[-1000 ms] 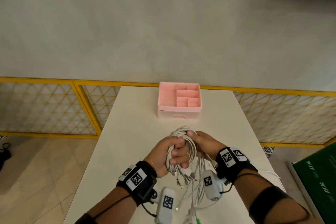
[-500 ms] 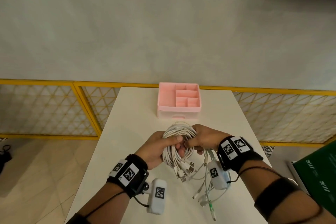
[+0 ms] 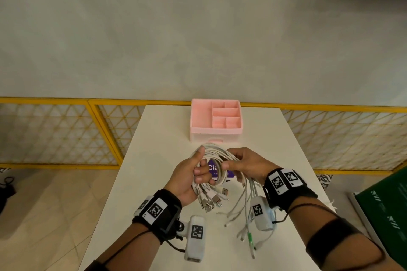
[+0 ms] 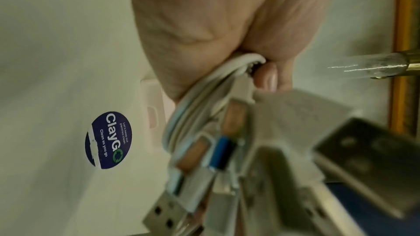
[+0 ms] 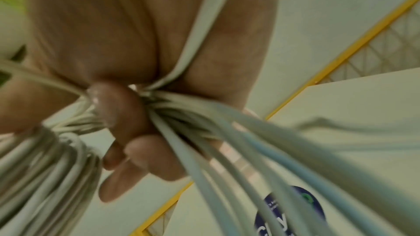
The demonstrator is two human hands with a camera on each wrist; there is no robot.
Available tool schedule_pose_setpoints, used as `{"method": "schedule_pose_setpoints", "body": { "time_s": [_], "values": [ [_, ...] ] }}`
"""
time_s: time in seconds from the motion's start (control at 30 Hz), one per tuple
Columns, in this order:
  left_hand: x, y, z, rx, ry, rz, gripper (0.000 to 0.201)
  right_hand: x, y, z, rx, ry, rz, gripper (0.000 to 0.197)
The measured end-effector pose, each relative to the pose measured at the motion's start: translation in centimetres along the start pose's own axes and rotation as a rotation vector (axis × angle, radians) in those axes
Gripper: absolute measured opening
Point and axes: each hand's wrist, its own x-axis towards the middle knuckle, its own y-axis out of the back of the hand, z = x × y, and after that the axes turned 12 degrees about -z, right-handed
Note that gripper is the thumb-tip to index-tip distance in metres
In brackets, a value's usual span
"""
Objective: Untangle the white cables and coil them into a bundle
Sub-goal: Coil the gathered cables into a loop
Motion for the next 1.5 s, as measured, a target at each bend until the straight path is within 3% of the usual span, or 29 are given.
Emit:
{"method": "schedule_pose_setpoints", "body": {
  "time_s": [0.2, 0.4, 0.6, 0.7, 0.9, 1.0, 1.1, 1.27, 1.33, 1.5],
  "values": [
    [0.6, 0.4, 0.4, 0.008, -0.114, 0.066, 0.039, -0.2, 1.1, 3.2, -0.053, -0.044, 0.057, 0.020],
    [1.6, -0.7, 0.4, -0.123, -0.208, 0.098, 0.038, 0.7, -2.6, 4.9, -0.228, 0.103, 0.326, 0.008],
    [1.9, -1.6, 0.0, -0.055, -0.299, 0.175, 0.039, 1.3, -5.8, 5.8, -0.086, 0.131, 0.340, 0.028],
    [1.9, -1.6, -0.3, -0.050, -0.326, 0.196, 0.038, 1.4, -5.8, 5.9, -0.067, 0.135, 0.328, 0.038],
    [2.2, -1.4, 0.1, -0.081, -0.422, 0.228, 0.039, 0.6, -5.7, 5.2, -0.052, 0.075, 0.272, 0.009],
    [2.6, -1.4, 0.3, -0.119, -0.463, 0.262, 0.037, 0.5, -6.4, 5.4, -0.106, -0.031, 0.245, 0.007],
    [2.8, -1.5, -0.3, -0.116, -0.497, 0.300, 0.033, 0.9, -7.5, 4.9, -0.237, -0.116, 0.198, 0.004],
    [3.3, -1.4, -1.2, 0.014, -0.576, 0.355, 0.016, 1.3, -8.2, 5.8, -0.627, -0.269, 0.087, 0.034],
    [3.6, -0.8, -1.4, 0.070, -0.604, 0.392, 0.017, 1.1, -8.2, 5.6, -0.781, -0.335, 0.036, 0.039],
    [3.7, 0.4, -2.4, 0.257, -0.629, 0.424, 0.023, 0.3, -7.9, 3.1, -0.844, -0.380, -0.146, 0.021]
  ]
}}
